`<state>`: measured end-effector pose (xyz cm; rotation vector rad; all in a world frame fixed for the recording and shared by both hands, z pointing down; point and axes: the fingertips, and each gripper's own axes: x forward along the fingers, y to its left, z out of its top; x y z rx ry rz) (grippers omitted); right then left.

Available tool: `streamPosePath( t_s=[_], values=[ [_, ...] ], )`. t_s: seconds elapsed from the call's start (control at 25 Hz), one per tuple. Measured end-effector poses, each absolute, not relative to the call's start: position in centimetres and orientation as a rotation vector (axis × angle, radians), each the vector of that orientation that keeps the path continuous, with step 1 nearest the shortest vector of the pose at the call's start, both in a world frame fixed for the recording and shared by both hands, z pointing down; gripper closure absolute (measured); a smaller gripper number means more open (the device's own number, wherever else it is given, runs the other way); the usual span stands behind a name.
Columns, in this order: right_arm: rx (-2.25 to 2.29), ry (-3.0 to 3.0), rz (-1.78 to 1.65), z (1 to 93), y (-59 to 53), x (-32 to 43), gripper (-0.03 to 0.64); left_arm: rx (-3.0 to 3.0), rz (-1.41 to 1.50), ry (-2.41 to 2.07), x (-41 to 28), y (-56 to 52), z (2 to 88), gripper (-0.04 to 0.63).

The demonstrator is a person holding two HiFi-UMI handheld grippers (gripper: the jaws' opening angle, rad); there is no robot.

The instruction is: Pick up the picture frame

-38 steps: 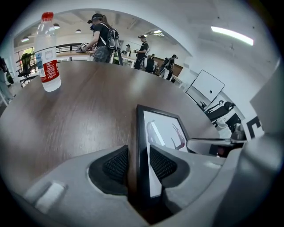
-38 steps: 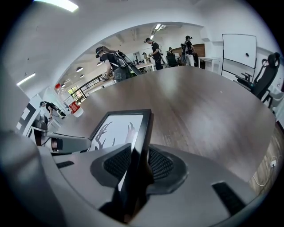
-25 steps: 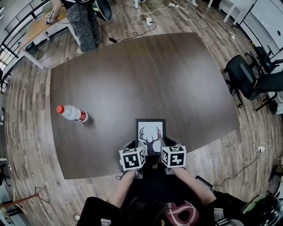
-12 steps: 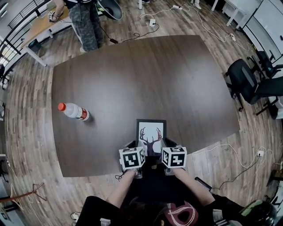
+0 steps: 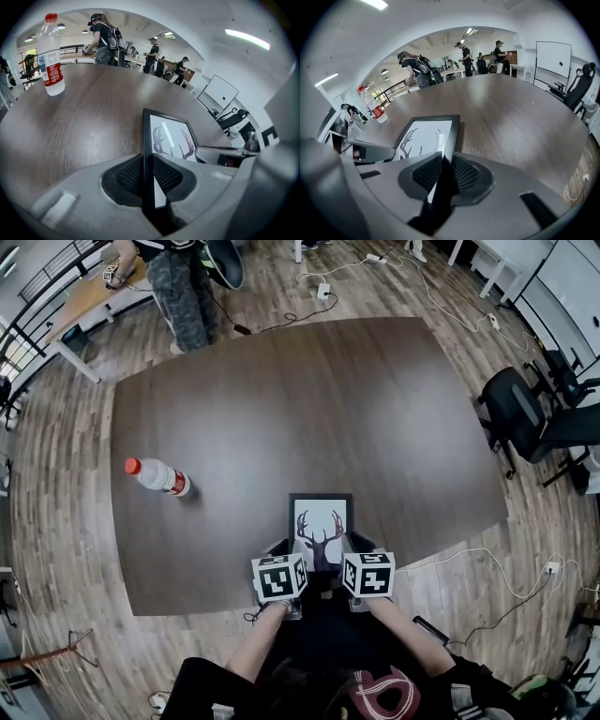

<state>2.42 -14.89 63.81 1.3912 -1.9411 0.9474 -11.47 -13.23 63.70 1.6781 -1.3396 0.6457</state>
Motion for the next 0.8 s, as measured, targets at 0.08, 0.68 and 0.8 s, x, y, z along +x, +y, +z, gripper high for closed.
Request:
streamPosePath(
  t_s=[0.08,0.68,0.8],
  values=[
    [1.392,-1.946,0.937,63.6,-15.0,2.3,0.537,1.684,0.641,-1.344,-11.6,-13.3,63.5,0.52],
    [1.432,-2.018,0.832,60.5,-15.7,1.5,0.537,1.771,0.601,-1.387,-12.3,-13.9,60.4,0.52],
    [1.442,-2.036,0.826,59.9,-15.7,1.2,0.537,1.786,0.591,-1.406,-12.6,-13.9,59.7,0.52]
  ],
)
